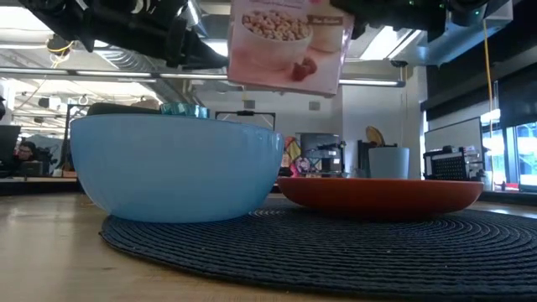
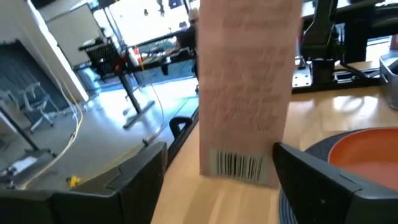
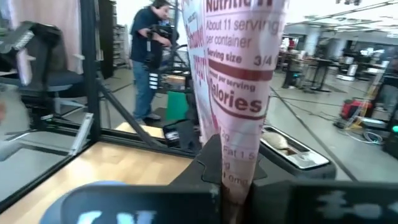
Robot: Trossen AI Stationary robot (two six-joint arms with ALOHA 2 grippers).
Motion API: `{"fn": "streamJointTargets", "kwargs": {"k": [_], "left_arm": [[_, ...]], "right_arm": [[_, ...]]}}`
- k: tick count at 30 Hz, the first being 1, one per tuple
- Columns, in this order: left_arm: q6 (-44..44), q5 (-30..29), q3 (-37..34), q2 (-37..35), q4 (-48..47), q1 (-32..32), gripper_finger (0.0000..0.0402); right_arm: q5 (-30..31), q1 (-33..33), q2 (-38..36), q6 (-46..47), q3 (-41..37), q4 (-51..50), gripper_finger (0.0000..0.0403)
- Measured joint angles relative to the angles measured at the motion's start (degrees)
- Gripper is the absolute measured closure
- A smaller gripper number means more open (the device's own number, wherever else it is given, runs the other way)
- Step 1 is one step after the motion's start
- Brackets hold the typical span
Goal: Arrange a breakfast setting
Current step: Pour the cereal from the cereal box into the bowl
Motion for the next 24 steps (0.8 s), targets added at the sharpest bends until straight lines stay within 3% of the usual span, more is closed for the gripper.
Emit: {"fn": "streamJointTargets", "kwargs": {"k": [5,11,24], "left_arm": [[1.69,0.48,-0.01,0.02,0.15,-0.89,0.0071],[1.37,4.37,0.07,-0.01,2.79,-0.94,0.0063],[-2.92,5.92,0.07,0.13,7.55,0.00,0.0067]], "right_arm": [[2.92,0.53,0.00,-1.32,0.02,-0.62,0.0402],[5.22,0.53,0.18,-1.53,-0.06,-0.23,0.0403],[0.36,0.57,0.51,-0.58,-0.02,2.75,0.0403]]}}
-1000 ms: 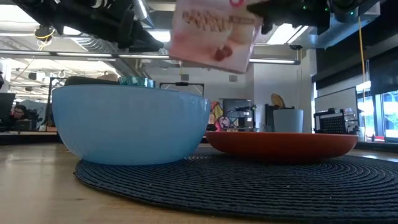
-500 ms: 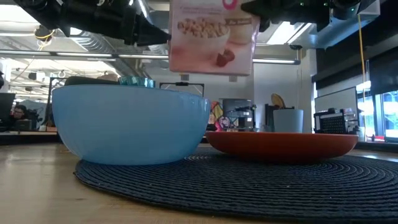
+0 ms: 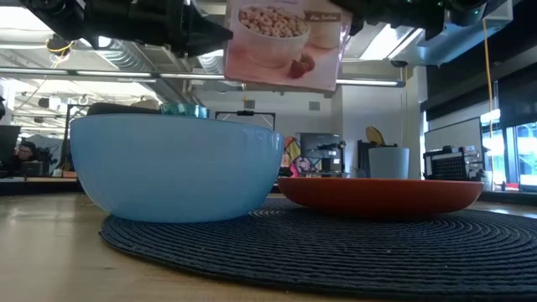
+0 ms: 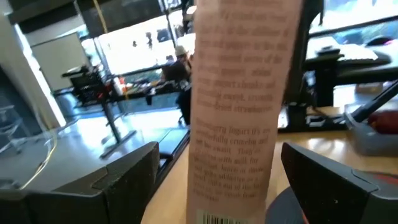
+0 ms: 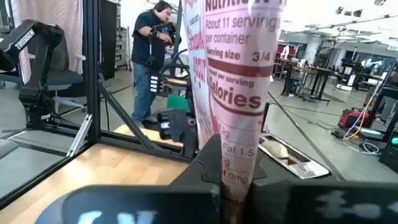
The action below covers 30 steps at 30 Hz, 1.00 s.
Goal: Arrange a breakfast setting
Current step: Pour the cereal from the cereal box into the bowl
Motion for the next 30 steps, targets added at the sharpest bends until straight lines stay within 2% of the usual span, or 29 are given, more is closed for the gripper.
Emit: {"fn": "streamJointTargets", "kwargs": {"k": [6,11,22,26,30], "left_arm": [[-0.02,1.42,0.09,5.40,6.86,-0.31,0.0067],[0.01,-1.29,0.07,7.88,9.00,-0.28,0.0080],[0.80,0.11,0.07,7.56,9.30,-0.28,0.0221],[3.00,1.85,0.07,7.56,9.21,-0.33,0.0249],[3.17,1.76,0.07,7.56,8.78,-0.31,0.0258]], "right_arm": [[-1.72,0.40,2.15,2.84,0.00,5.29,0.0403],[-1.69,1.22,2.48,2.65,0.00,5.09,0.0403],[-3.33,1.55,2.46,2.86,0.00,4.92,0.0401],[-3.75,1.55,2.45,2.71,0.00,4.93,0.0372],[-0.87,1.55,2.44,2.62,0.00,4.96,0.0305]]}}
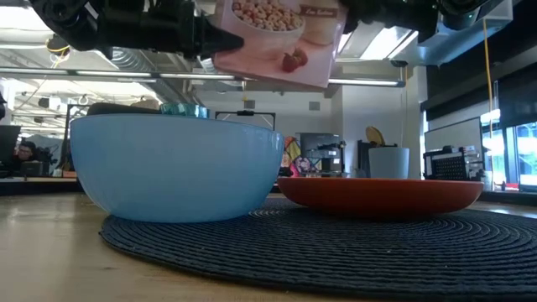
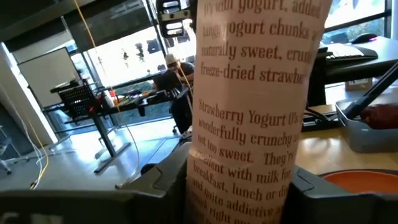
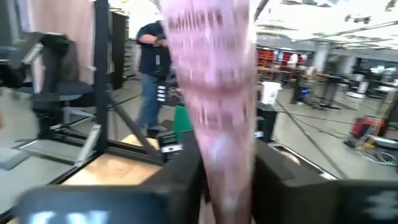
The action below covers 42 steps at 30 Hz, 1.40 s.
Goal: Arrange a breakfast setting
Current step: Pour the cereal from the cereal box into the bowl
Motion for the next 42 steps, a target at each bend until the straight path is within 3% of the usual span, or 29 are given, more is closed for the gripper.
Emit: {"fn": "streamJointTargets", "kwargs": {"k": [6,10,19,26,31,36,42], "left_arm": [[0.26,-1.04,-0.07,-1.25,-1.80,-0.05,0.0259],[1.33,-2.72,-0.07,-4.29,-5.64,-0.92,0.0260],[1.57,-3.28,-0.07,-13.78,-9.32,-2.73,0.0260],[1.80,-6.03,0.16,-22.25,-16.09,-5.17,0.0260],[1.11,-6.55,7.52,-29.28,-38.41,-7.66,0.0260],[-3.26,-6.06,18.40,-30.64,-65.81,-10.02,0.0260],[-8.05,-0.81,29.47,-30.69,-82.87,-12.63,0.0260]], "right_arm": [[6.66,-0.11,-2.58,0.74,0.00,-0.19,0.0186],[8.49,-0.11,-7.07,1.42,0.00,-0.80,0.0138],[8.54,-0.08,-15.58,2.97,0.02,-4.41,0.0123],[9.04,-0.08,-17.84,2.97,-2.89,-5.95,0.0123],[11.91,-0.08,-17.90,2.96,-6.58,-5.91,0.0123],[15.11,-0.08,-17.90,2.80,-9.83,-5.53,0.0123],[15.81,-0.08,-17.88,4.37,-13.94,-1.09,0.0123]]}}
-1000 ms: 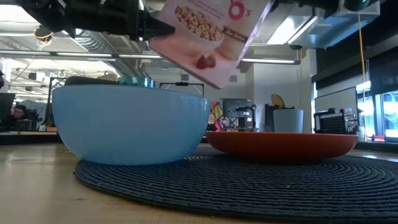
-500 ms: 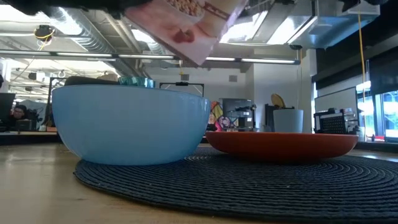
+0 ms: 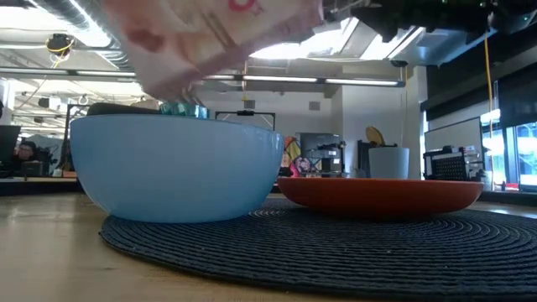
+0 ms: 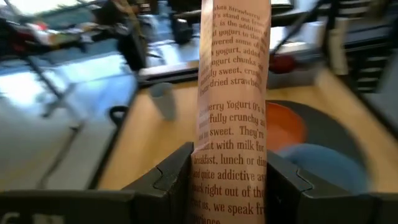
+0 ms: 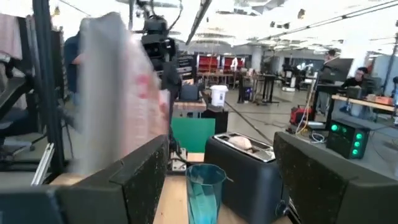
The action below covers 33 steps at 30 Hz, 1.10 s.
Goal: Arrange a breakfast setting
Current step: Pour the cereal from the cereal box into the bowl
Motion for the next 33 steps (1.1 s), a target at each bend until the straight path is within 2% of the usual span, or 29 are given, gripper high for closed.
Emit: {"fn": "streamJointTargets", "kwargs": {"k": [5,8,18,24,29,33], "left_arm": [[-3.60,8.87,6.15,0.02,-10.03,-2.05,0.0260],[-4.35,11.42,7.78,0.09,-15.54,-3.13,0.0260],[-7.58,10.19,9.01,1.30,-24.46,-3.68,0.0260],[-7.46,4.40,15.23,7.49,-34.63,-3.66,0.0260],[-4.33,2.94,20.40,13.30,-37.68,-3.66,0.0260],[2.26,5.68,24.83,17.29,-38.46,-3.99,0.0260]], "right_arm": [[1.26,0.00,0.00,2.87,-0.67,0.48,0.0123],[1.17,0.00,0.00,3.55,-0.68,-0.43,0.0123],[1.24,0.02,0.60,5.06,-0.68,-4.15,0.0123],[2.22,0.02,0.61,5.20,-0.68,-4.66,0.0123],[2.22,0.04,0.59,5.27,-0.80,-5.93,0.0123],[2.44,0.02,0.61,4.94,-2.16,-5.94,0.0123]]}}
